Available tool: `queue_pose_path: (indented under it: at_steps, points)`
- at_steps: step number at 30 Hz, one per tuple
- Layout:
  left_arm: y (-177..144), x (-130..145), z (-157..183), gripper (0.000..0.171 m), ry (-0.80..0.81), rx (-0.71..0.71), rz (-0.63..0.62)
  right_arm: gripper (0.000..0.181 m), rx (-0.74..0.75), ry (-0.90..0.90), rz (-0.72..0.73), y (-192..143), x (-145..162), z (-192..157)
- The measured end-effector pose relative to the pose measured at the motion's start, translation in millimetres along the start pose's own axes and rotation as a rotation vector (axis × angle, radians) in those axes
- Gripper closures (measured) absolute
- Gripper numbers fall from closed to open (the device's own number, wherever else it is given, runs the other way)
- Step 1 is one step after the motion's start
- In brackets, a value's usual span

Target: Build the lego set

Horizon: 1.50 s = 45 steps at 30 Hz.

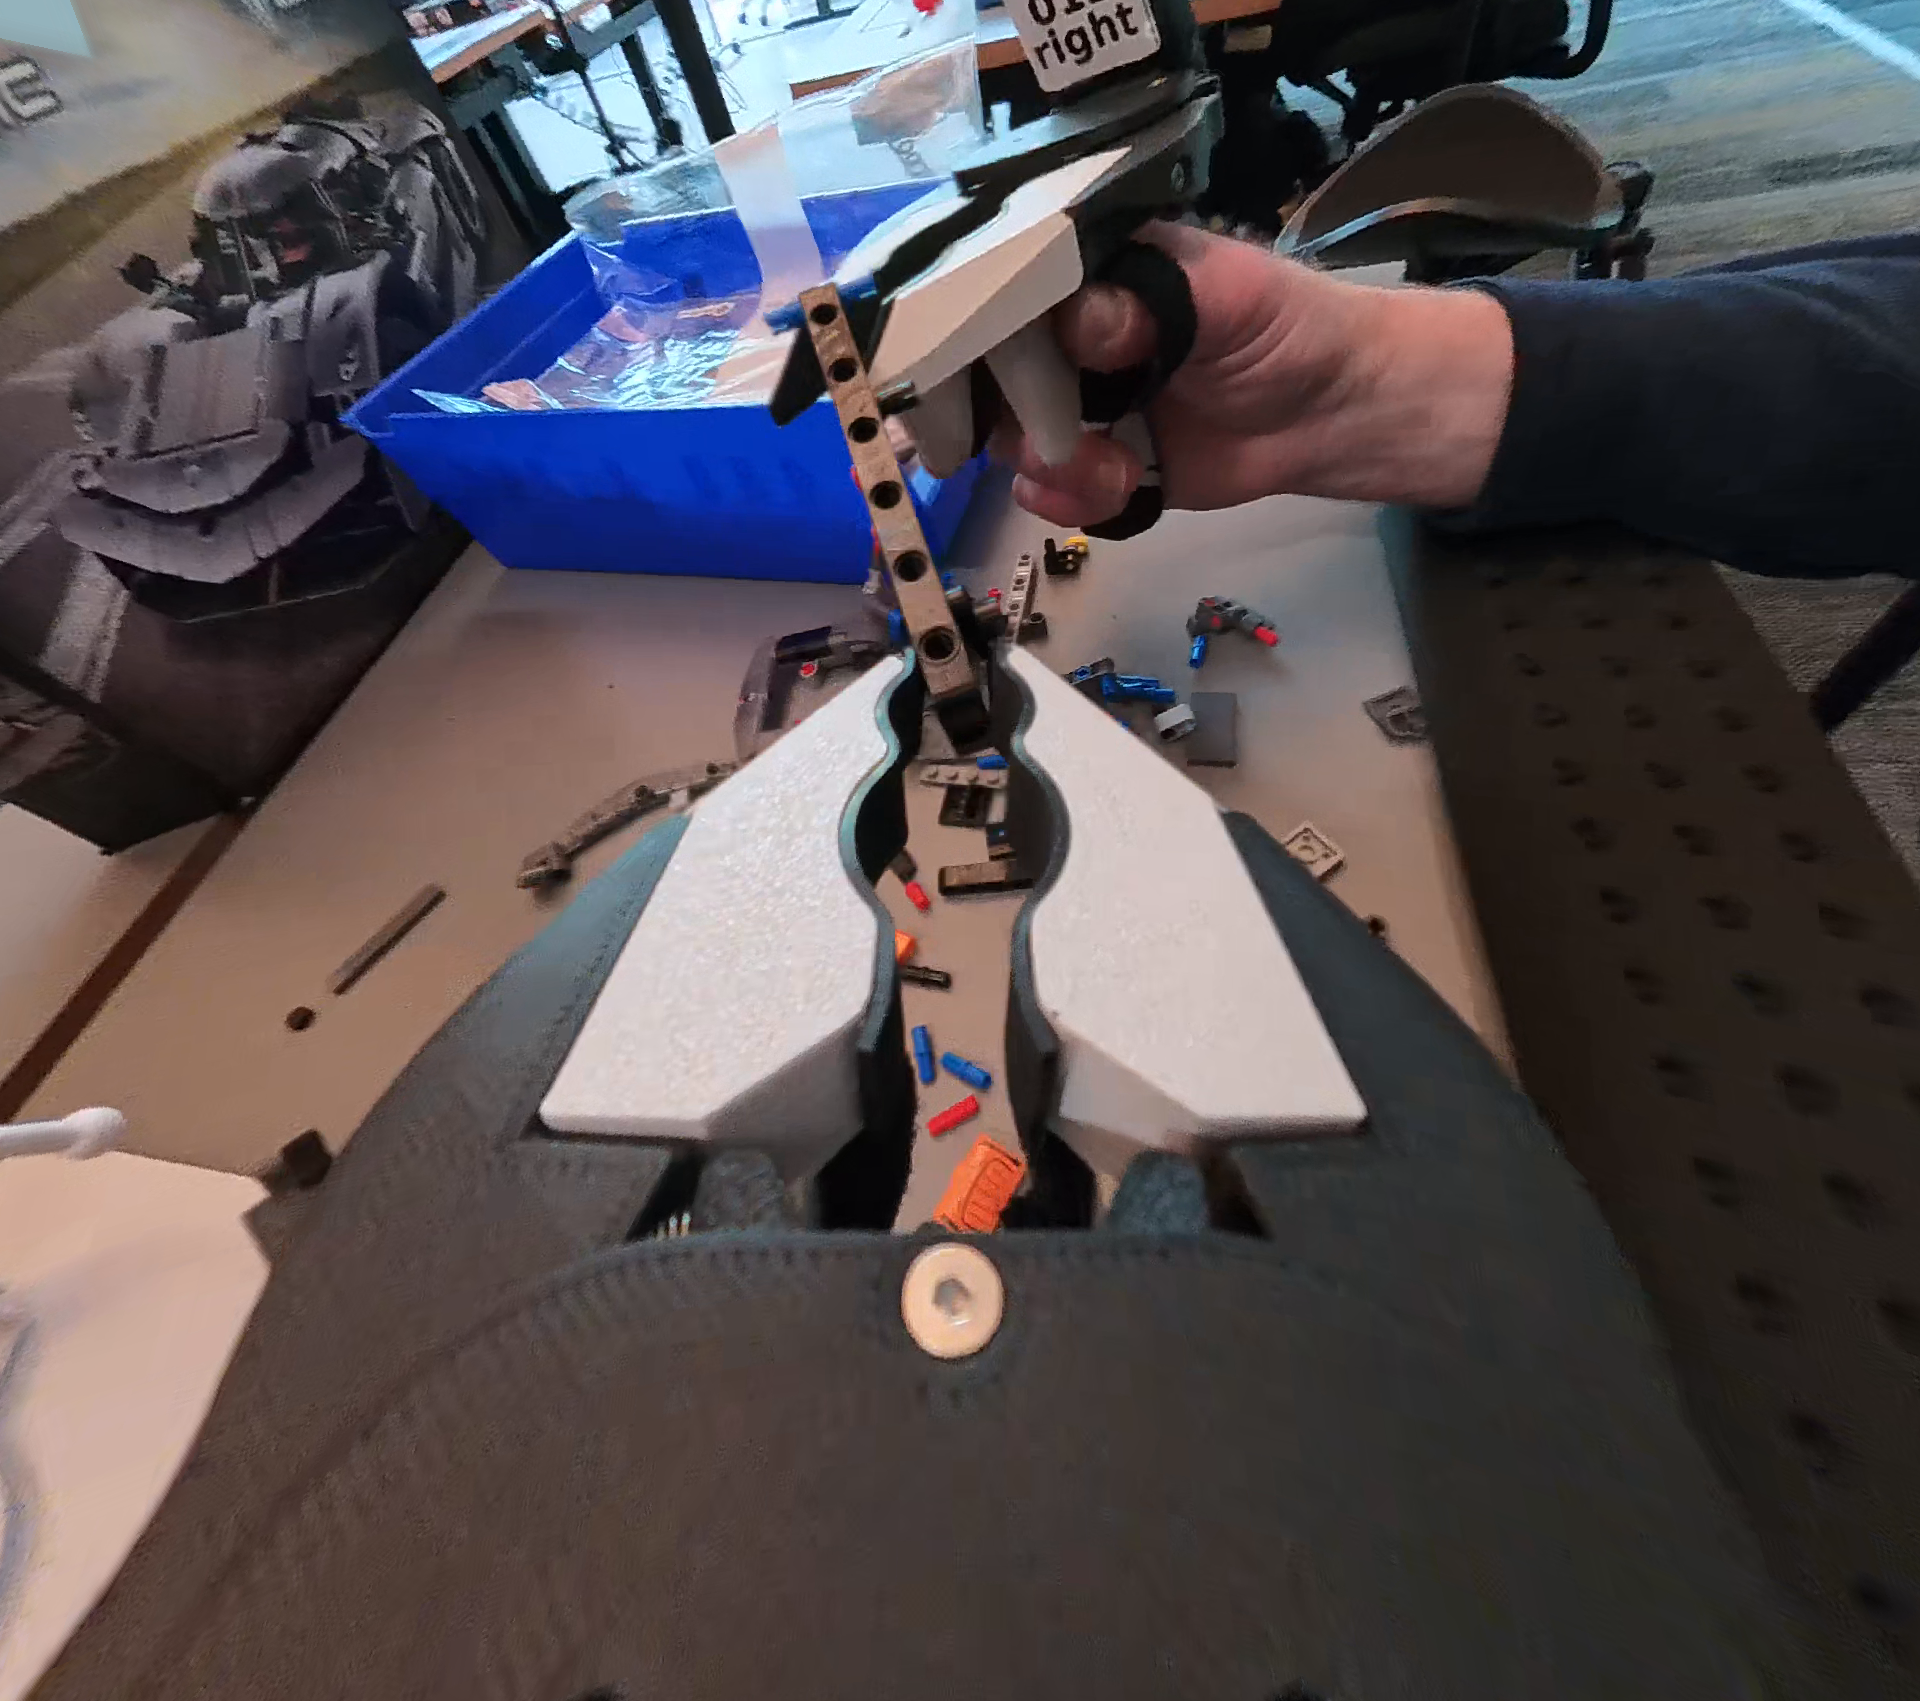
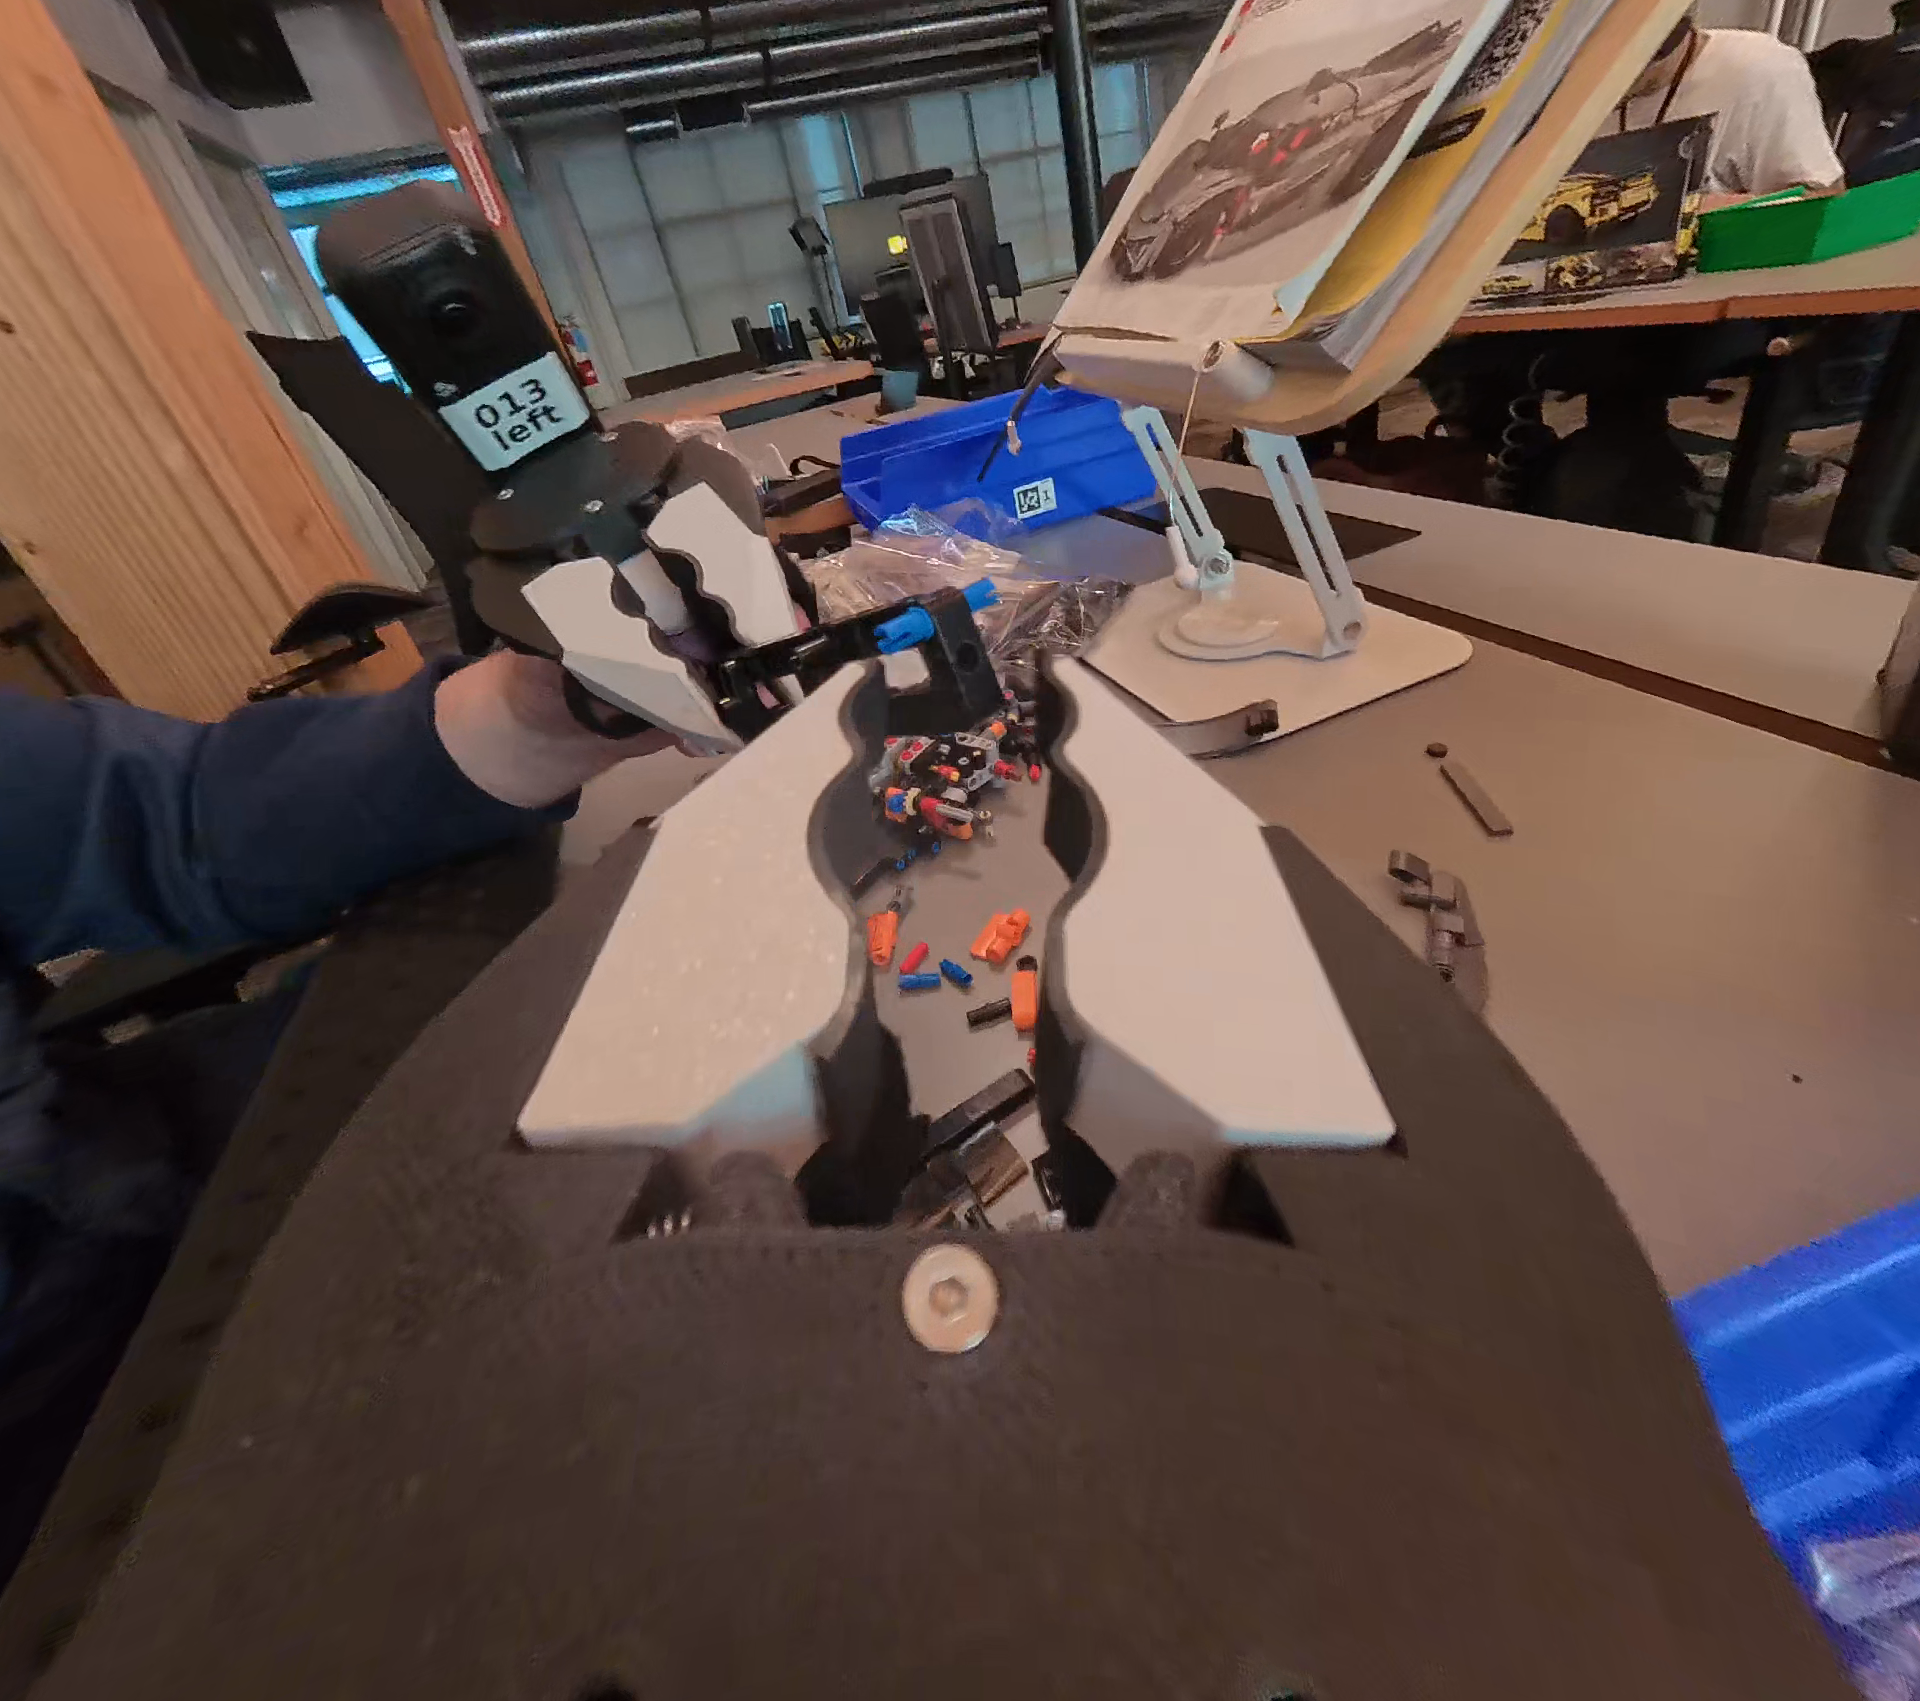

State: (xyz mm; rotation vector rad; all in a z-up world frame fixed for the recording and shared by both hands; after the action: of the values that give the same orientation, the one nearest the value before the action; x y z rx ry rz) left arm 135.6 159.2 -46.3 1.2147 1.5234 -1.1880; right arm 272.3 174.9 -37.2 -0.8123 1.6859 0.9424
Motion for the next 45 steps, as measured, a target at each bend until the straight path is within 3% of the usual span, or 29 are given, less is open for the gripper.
queue_pose_path:
  at_steps: [8, 13, 17, 23, 26, 31, 35, 41, 45]
  points:
    - [-1.7, 4.7, -1.6, 0.151, -0.152, 0.094, 0.024, 0.168, -0.061, 0.044, -0.016, -0.9, -0.1, -5.7]
    - [-3.1, 5.5, 0.2, 0.138, -0.115, 0.094, -0.003, 0.170, -0.093, 0.013, -0.025, 0.4, -0.4, -12.2]
    - [-2.5, 16.4, 3.7, 0.129, -0.122, 0.140, -0.092, 0.175, -0.119, -0.016, -0.050, 3.5, 2.7, -18.0]
    - [4.6, 18.5, 8.7, 0.141, -0.103, 0.134, -0.110, 0.177, -0.173, -0.059, -0.148, 12.4, 16.4, -30.0]
    - [12.9, 25.6, 9.1, 0.163, -0.099, 0.089, -0.155, 0.177, -0.196, -0.064, -0.173, 14.1, 20.4, -33.3]
    - [16.2, 29.5, 2.6, 0.164, -0.116, 0.020, -0.180, 0.173, -0.088, -0.115, -0.190, 14.4, 22.9, -21.8]
    - [11.1, 26.1, -7.9, 0.167, -0.247, -0.002, -0.129, 0.170, 0.051, -0.344, -0.168, 9.3, 10.7, -20.8]
    - [12.8, 25.3, -10.3, 0.167, -0.375, 0.026, -0.089, 0.178, -0.033, -0.539, -0.225, 18.6, 20.0, -45.9]
    - [18.3, 27.0, -7.5, 0.167, -0.382, 0.030, -0.105, 0.174, 0.036, -0.653, -0.310, 25.0, 30.5, -42.6]
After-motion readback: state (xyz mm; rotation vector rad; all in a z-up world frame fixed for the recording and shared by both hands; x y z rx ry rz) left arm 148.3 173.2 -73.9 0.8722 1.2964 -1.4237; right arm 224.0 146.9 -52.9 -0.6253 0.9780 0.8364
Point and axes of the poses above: each gripper's, where its closed fingertips meet, y out along the fingers, x out of its underside, z = x × y across the jaws, the point moved 5 cm from there along -y, back along the fingers, and after that the axes turned 8 degrees about z, right-handed, at the moved point
